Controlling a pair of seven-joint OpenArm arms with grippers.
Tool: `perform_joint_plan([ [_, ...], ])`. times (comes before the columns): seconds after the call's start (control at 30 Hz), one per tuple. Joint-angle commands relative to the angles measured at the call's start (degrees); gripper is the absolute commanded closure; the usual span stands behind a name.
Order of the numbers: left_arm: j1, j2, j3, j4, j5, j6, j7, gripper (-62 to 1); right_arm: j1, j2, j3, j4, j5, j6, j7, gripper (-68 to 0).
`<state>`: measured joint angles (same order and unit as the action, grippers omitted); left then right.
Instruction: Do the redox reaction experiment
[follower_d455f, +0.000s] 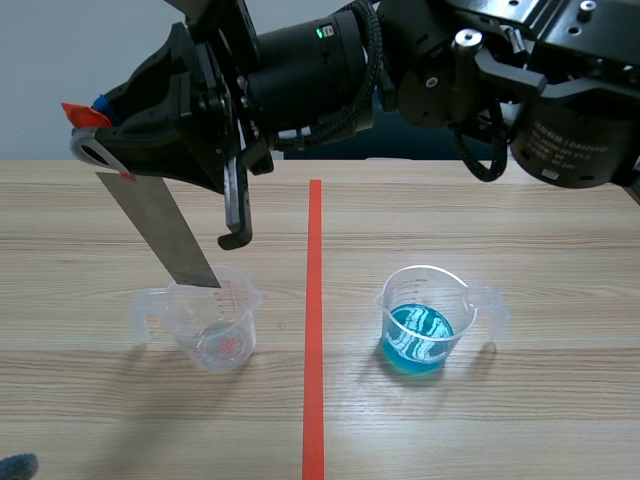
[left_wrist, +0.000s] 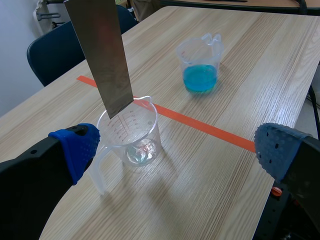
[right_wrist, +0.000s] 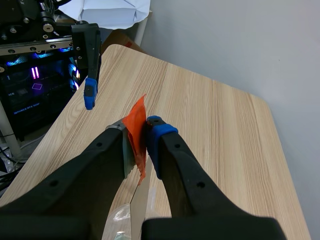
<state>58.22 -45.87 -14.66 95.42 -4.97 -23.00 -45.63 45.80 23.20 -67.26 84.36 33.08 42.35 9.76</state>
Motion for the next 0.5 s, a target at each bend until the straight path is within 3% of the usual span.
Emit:
perform_joint_plan([
  [0.0,-0.3,0.6,0.3,1.2,-0.8,-0.1,-0.9,-62.3,0.9,0.0,-0.1,0.0,1.3,0.4,0.9,-0.6],
  [0.47,-0.3,0.6,0.3,1.2,-0.8,-0.1,-0.9,-62.3,0.5,-1.8,-3.5,-8.2,-0.2,0.4,6.9,-0.6],
])
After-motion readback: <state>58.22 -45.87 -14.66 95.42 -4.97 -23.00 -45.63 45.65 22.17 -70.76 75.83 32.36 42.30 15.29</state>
